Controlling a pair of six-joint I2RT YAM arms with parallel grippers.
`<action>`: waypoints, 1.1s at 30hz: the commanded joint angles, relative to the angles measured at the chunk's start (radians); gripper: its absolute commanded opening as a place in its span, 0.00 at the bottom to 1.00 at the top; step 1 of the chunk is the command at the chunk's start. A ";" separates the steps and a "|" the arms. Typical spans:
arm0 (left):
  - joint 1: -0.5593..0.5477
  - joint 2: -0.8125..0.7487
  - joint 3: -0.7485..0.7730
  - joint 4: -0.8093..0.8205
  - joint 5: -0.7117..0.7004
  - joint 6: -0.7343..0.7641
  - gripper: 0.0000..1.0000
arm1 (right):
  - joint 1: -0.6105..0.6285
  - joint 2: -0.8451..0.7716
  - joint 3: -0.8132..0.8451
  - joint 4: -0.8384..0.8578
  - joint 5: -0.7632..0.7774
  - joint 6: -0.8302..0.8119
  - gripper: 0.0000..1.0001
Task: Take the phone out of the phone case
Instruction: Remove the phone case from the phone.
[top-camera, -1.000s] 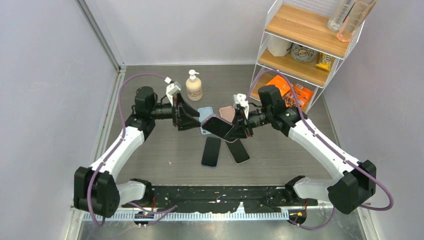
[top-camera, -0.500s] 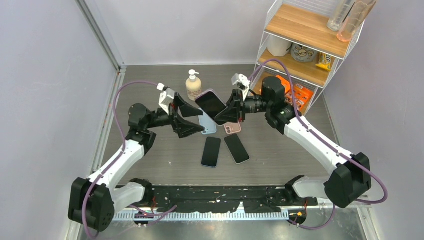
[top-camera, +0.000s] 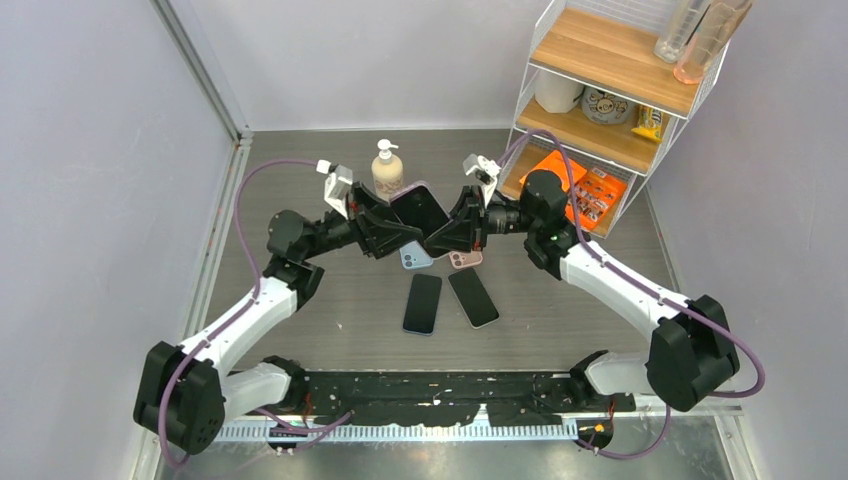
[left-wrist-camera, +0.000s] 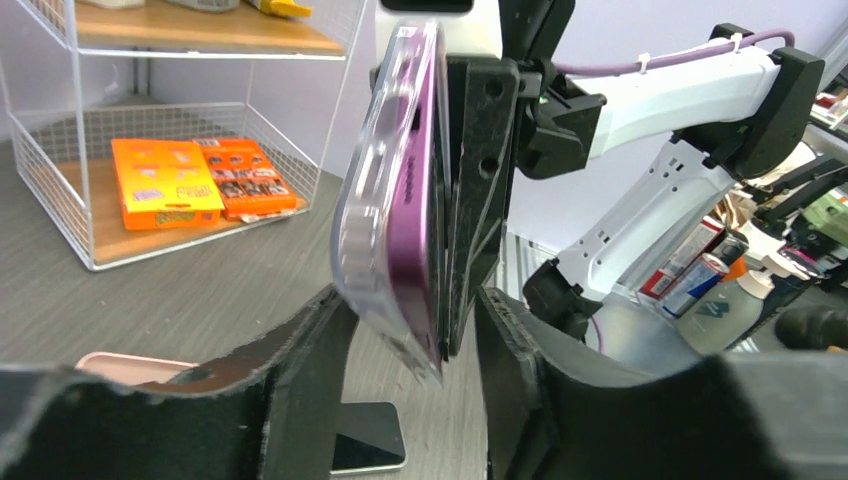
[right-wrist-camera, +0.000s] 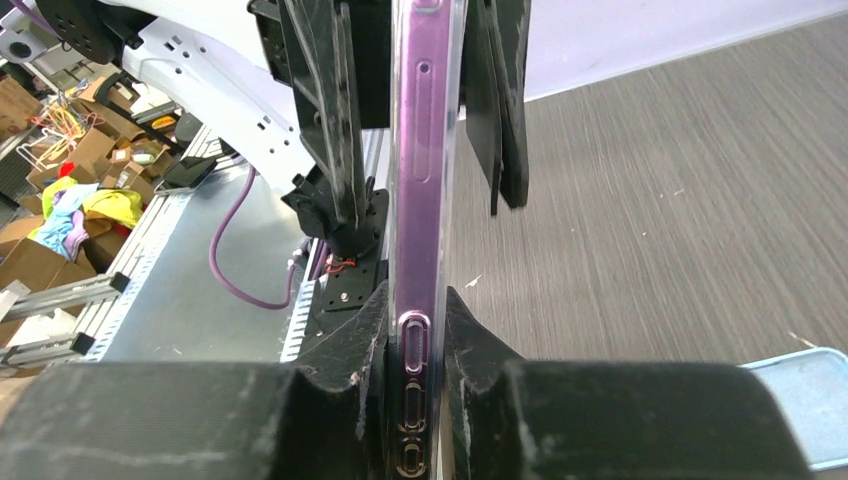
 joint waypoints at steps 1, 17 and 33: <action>-0.007 0.004 0.056 0.090 -0.023 -0.027 0.48 | 0.014 -0.019 -0.009 0.124 -0.013 0.020 0.05; -0.016 -0.019 0.112 -0.142 0.167 0.209 0.00 | 0.031 -0.073 0.005 -0.209 0.040 -0.270 0.53; 0.072 -0.041 0.103 -0.035 0.115 0.067 0.00 | 0.018 -0.136 -0.014 -0.439 0.102 -0.499 0.74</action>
